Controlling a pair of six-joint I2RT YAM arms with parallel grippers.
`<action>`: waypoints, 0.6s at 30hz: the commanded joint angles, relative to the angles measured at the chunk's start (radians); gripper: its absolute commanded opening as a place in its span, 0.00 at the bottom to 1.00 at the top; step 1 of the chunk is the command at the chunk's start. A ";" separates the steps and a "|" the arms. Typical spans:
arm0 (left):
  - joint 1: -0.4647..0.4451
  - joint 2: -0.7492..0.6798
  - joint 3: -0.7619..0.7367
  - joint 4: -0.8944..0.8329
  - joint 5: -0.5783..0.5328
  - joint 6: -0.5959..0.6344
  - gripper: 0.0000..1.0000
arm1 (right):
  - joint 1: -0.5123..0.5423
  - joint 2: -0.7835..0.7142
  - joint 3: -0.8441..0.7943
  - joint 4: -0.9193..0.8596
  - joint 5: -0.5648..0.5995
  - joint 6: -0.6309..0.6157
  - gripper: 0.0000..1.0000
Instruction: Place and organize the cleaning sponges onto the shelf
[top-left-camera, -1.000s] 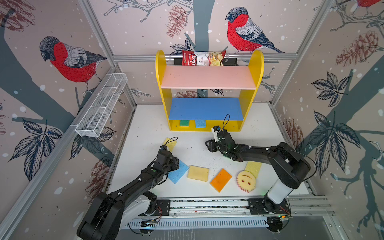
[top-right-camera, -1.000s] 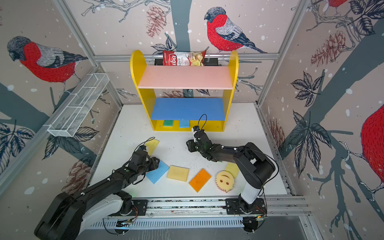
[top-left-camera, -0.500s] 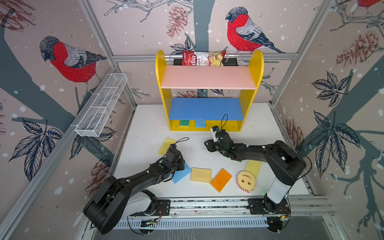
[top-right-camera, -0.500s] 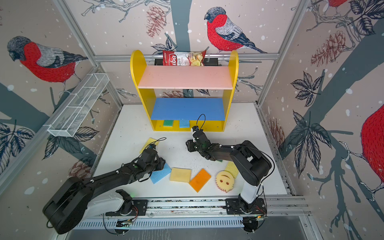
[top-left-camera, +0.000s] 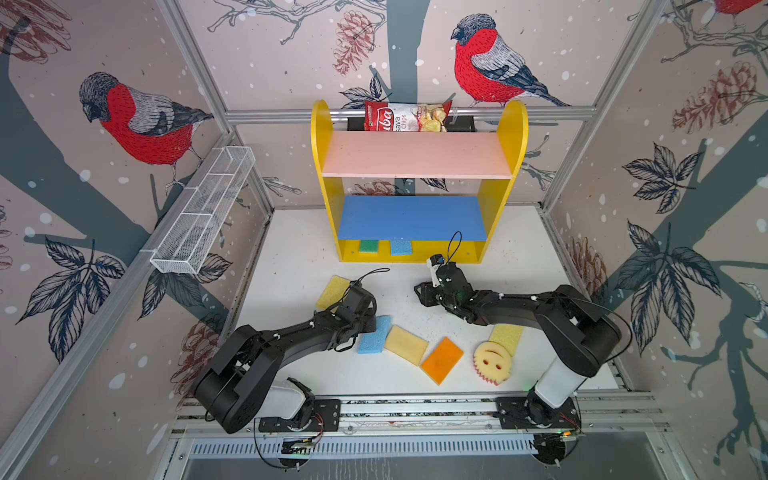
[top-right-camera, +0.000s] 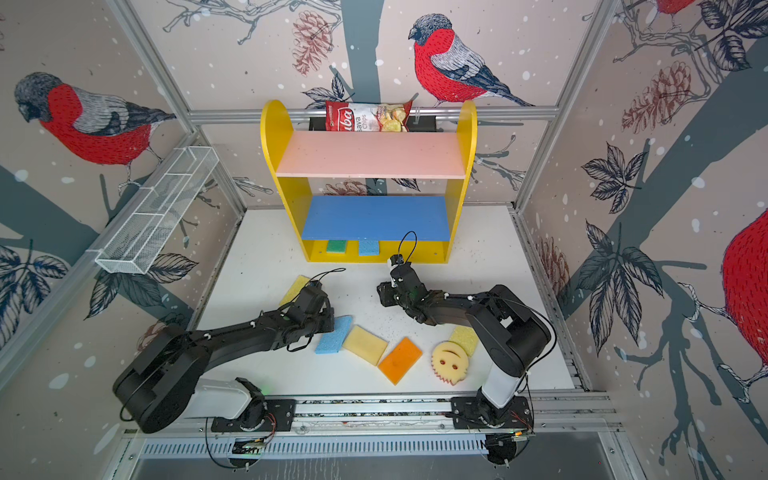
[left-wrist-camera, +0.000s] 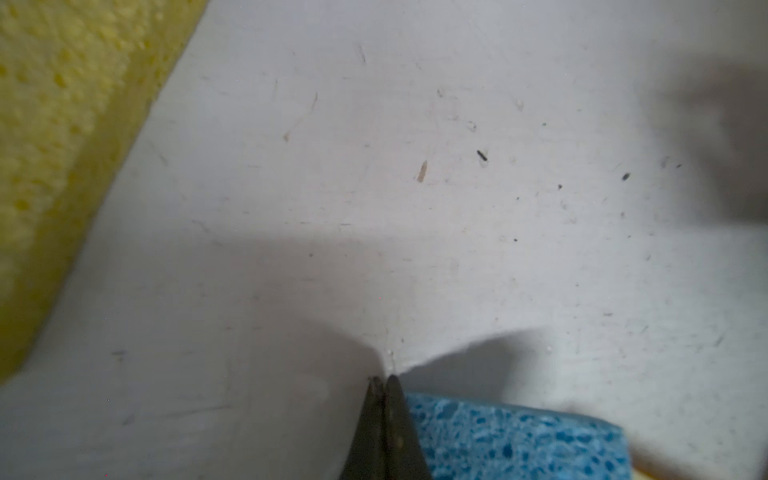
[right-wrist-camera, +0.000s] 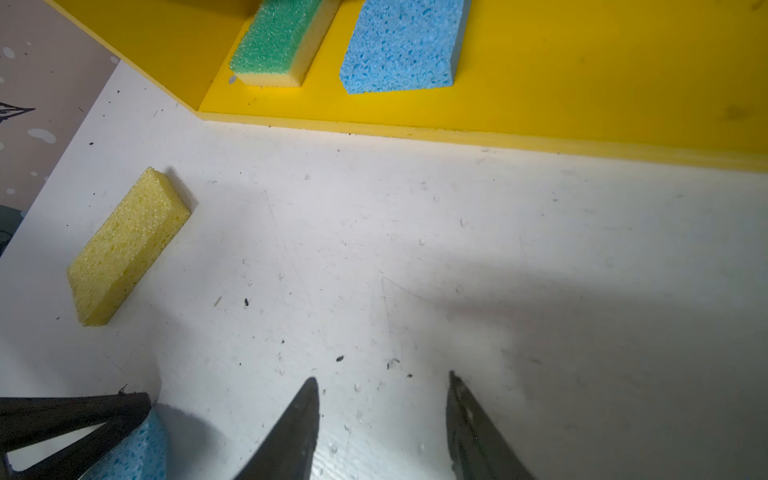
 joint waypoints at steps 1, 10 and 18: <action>-0.001 0.005 0.062 -0.111 -0.076 0.047 0.00 | -0.005 -0.016 -0.007 0.030 -0.011 -0.007 0.50; 0.002 -0.065 0.141 -0.194 -0.194 0.065 0.00 | -0.083 -0.018 -0.064 0.190 -0.188 0.066 0.47; 0.005 -0.172 0.073 -0.219 -0.186 0.025 0.31 | -0.271 0.145 -0.014 0.443 -0.440 0.330 0.00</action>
